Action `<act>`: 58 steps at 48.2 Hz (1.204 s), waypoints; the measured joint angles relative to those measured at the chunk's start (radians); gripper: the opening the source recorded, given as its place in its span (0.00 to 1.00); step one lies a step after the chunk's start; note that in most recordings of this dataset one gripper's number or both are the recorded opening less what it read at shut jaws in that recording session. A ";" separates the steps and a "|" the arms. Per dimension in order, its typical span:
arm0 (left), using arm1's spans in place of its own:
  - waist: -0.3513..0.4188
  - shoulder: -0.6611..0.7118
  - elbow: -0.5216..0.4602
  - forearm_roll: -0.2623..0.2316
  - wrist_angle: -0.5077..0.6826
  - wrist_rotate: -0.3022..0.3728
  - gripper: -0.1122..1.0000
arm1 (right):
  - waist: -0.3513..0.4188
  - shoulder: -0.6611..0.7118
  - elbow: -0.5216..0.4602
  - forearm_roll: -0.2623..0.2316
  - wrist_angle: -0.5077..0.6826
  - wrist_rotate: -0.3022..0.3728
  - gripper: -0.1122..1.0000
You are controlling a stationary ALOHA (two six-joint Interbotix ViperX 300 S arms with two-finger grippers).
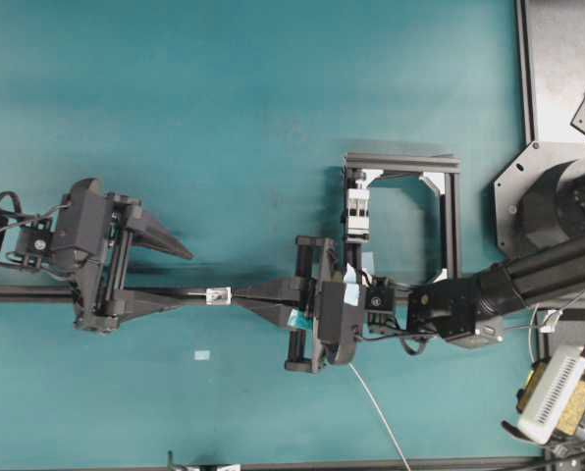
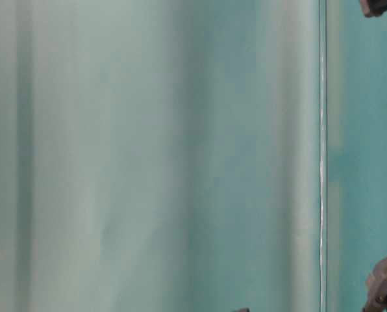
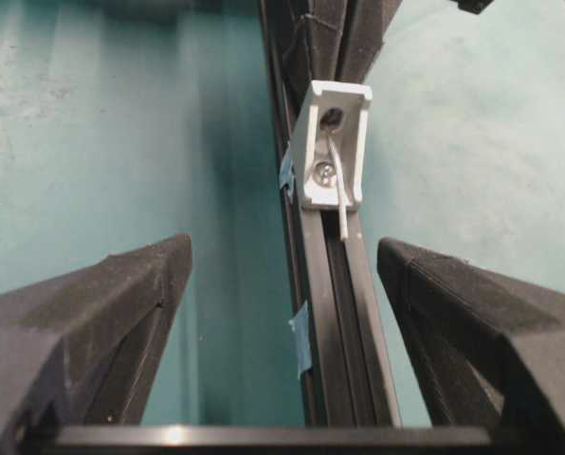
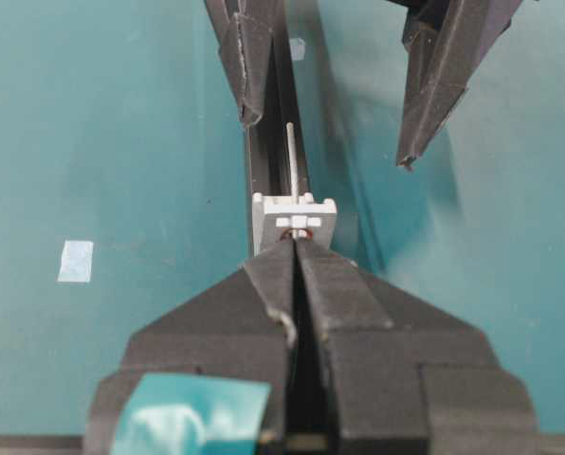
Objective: Insert the wire into the hole on the right side and pull it with the left arm.
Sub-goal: 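Move the left gripper right and grasp the wire tip past the clip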
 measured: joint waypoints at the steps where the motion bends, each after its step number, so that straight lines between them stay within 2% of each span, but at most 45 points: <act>1: 0.000 0.000 -0.003 -0.002 0.003 0.000 0.82 | 0.000 0.000 0.000 0.000 0.000 0.000 0.12; 21: 0.000 0.000 -0.040 -0.002 0.048 -0.002 0.79 | 0.000 0.002 0.000 0.000 0.000 0.000 0.12; 25: 0.000 0.000 -0.041 -0.002 0.048 -0.002 0.68 | 0.000 0.002 0.002 0.000 0.000 0.000 0.12; 33: 0.000 0.000 -0.041 -0.002 0.049 -0.002 0.27 | 0.000 0.000 0.002 0.000 0.000 0.000 0.12; 38: 0.000 0.000 -0.041 -0.002 0.049 -0.002 0.10 | 0.000 0.002 0.000 0.000 0.000 0.000 0.12; 45: -0.002 0.000 -0.041 0.000 0.051 -0.002 0.01 | 0.000 0.000 0.000 0.000 -0.002 0.000 0.12; 58: -0.005 0.000 -0.041 0.002 0.051 -0.002 0.01 | 0.000 0.002 0.000 0.000 0.000 0.002 0.12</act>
